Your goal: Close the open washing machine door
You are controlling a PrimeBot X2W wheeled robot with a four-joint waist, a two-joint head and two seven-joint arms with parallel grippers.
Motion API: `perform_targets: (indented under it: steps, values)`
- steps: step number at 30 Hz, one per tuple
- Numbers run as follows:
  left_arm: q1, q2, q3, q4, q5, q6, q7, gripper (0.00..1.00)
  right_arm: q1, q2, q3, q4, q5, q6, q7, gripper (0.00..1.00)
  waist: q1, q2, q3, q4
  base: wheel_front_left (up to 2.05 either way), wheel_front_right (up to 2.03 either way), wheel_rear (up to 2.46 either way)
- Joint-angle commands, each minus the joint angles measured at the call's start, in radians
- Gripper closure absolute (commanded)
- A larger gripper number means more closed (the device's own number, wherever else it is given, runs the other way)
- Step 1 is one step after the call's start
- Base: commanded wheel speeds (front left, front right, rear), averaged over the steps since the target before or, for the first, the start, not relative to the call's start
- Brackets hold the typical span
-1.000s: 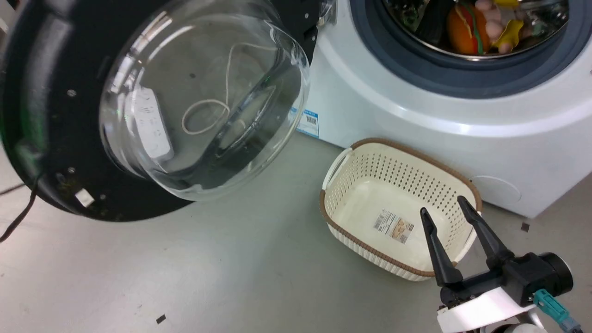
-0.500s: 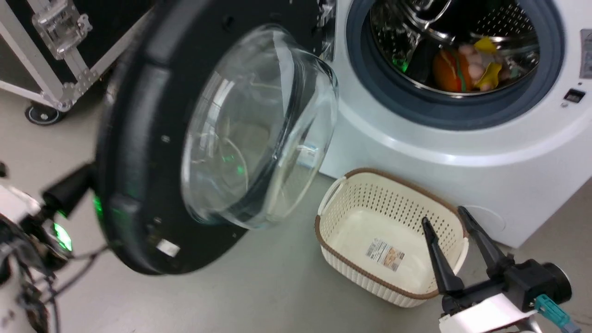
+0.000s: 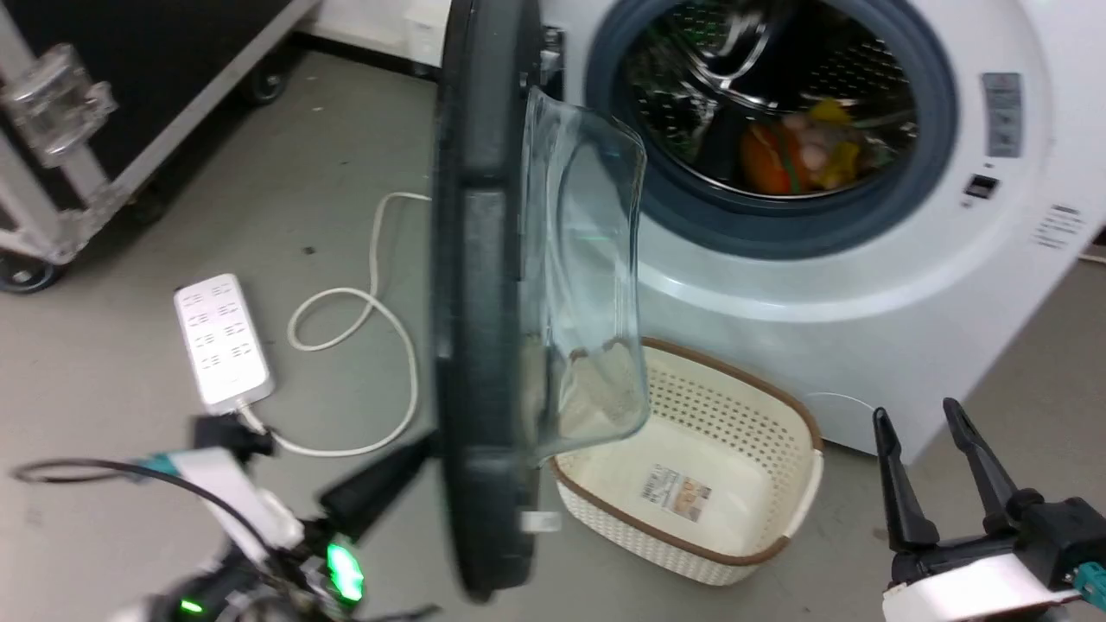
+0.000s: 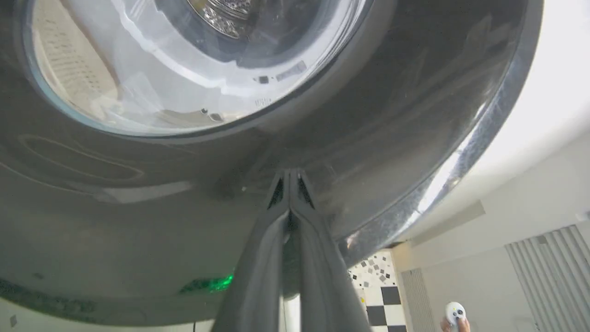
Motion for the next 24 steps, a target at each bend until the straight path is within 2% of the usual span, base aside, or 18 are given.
perform_targets:
  steps: [1, 7, 12, 18, 24]
  values:
    - [0.021, -0.005, -0.042, -0.010, -0.030, -0.006, -0.023, 1.00, 0.003, 0.004, -0.007, 0.003, 0.002, 0.001, -0.004, 0.00, 0.0001, 0.0000, 0.005, -0.029, 0.00, 0.00, 0.00]
    - [0.052, -0.005, -0.282, -0.005, -0.162, -0.060, -0.224, 1.00, -0.025, 0.004, -0.040, 0.006, 0.000, 0.001, -0.004, 0.00, 0.0001, 0.0000, 0.046, -0.140, 0.00, 0.00, 0.00]
    - [-0.017, -0.005, -0.427, 0.040, -0.195, -0.099, -0.369, 1.00, -0.059, 0.004, -0.047, 0.008, 0.000, 0.001, -0.004, 0.00, 0.0001, 0.0000, 0.107, -0.264, 0.00, 0.00, 0.00]
    - [-0.159, -0.005, -0.512, 0.142, -0.213, -0.128, -0.550, 1.00, -0.091, 0.004, -0.058, 0.017, 0.027, 0.001, -0.004, 0.00, 0.0001, 0.0000, 0.181, -0.424, 0.00, 0.00, 0.00]
    - [-0.309, -0.005, -0.548, 0.253, -0.251, -0.150, -0.707, 1.00, -0.109, 0.004, -0.062, 0.032, 0.062, 0.001, -0.004, 0.00, 0.0001, 0.0000, 0.230, -0.558, 0.00, 0.00, 0.00]
